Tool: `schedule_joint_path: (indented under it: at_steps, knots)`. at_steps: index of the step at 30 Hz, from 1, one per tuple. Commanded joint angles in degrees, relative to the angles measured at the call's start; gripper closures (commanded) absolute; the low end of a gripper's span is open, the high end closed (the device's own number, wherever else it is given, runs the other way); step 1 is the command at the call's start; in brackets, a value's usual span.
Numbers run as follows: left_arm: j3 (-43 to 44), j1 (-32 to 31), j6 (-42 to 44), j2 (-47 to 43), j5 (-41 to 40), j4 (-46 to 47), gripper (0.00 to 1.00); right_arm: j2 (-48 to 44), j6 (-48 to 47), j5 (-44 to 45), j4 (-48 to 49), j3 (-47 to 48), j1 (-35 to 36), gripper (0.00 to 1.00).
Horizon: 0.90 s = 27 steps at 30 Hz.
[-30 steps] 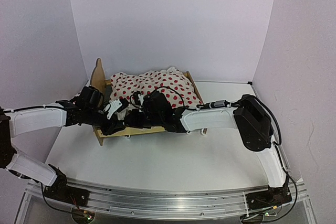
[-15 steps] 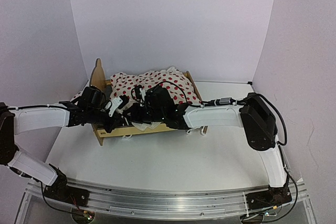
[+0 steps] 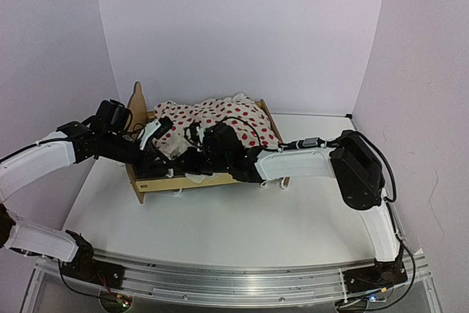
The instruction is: Set up the pet bed
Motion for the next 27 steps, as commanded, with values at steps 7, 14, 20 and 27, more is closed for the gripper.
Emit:
schedule_joint_path:
  at_steps: [7, 14, 20, 27]
  knots:
    - [-3.7, 0.0, -1.1, 1.1, 11.9, -7.8, 1.00, 2.0, 0.2, 0.3, 0.3, 0.0, -0.6, 1.00]
    - [-2.2, 0.0, -5.5, 5.9, -1.1, -5.9, 1.00, 0.1, -0.4, -0.5, -0.3, -1.3, -0.6, 1.00]
    - [-1.9, 0.0, 0.8, 5.8, -11.0, -6.6, 0.75, -5.9, -3.6, 1.3, -2.5, -5.3, 0.1, 0.96]
    - [-2.6, 0.0, 39.4, -4.6, 1.8, -22.6, 0.24, -13.9, -7.3, 1.2, -10.7, -10.1, 0.7, 0.81]
